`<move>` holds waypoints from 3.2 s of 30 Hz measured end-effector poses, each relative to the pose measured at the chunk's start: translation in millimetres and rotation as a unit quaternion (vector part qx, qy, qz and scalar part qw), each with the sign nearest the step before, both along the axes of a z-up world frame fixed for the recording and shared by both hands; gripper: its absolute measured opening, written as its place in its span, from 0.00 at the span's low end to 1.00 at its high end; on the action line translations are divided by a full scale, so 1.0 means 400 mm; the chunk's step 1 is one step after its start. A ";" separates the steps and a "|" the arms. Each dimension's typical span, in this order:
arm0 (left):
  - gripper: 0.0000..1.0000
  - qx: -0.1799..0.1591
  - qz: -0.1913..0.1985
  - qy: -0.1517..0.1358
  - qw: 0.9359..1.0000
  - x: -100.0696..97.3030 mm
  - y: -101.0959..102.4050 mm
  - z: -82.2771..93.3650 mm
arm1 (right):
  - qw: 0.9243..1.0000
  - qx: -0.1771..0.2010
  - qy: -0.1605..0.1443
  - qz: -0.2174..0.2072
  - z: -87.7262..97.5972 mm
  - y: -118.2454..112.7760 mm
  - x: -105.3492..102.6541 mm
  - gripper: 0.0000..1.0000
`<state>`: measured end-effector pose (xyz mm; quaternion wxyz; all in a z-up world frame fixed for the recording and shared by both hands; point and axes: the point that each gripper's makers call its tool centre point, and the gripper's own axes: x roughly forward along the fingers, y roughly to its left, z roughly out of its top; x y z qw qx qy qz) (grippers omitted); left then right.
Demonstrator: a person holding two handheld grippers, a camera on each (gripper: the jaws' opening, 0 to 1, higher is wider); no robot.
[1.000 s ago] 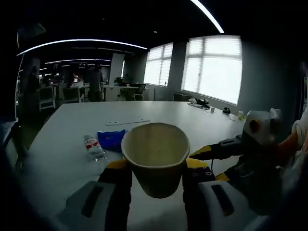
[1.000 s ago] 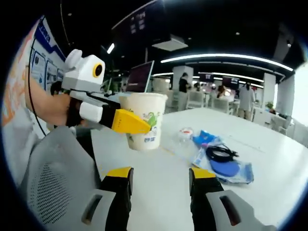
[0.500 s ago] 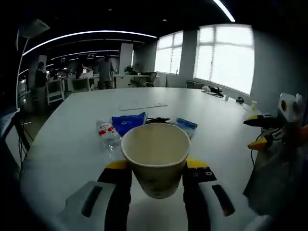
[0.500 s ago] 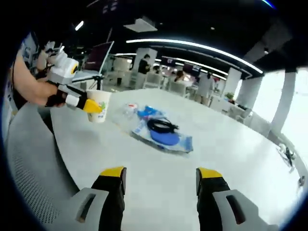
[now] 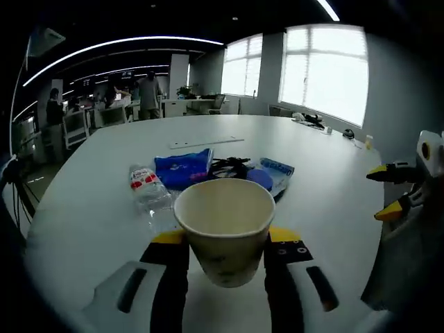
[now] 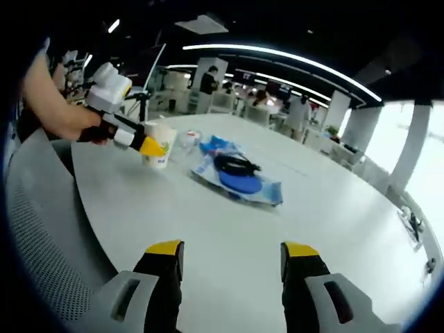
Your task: Arrange the tabletop items into an orderly group along one side of the table until the central work area is clear of visible clutter.
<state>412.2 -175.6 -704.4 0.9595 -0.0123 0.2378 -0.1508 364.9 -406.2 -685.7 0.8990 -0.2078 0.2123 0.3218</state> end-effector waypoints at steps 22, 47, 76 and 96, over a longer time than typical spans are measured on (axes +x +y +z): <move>0.42 -0.002 0.000 0.025 1.000 -0.008 -0.012 -0.066 | 1.000 -0.017 0.013 0.006 -0.018 -0.001 -0.009 0.53; 0.51 -0.007 0.001 0.041 0.999 -0.034 -0.012 -0.072 | 1.000 -0.023 0.018 0.007 -0.024 -0.004 -0.010 0.54; 0.78 -0.065 0.002 0.007 0.998 -0.082 0.042 0.038 | 0.999 -0.032 0.027 0.001 -0.035 -0.014 -0.012 0.51; 0.76 -0.075 0.030 -0.018 0.997 -0.043 0.127 0.135 | 0.999 -0.039 0.031 0.005 -0.040 -0.014 -0.017 0.47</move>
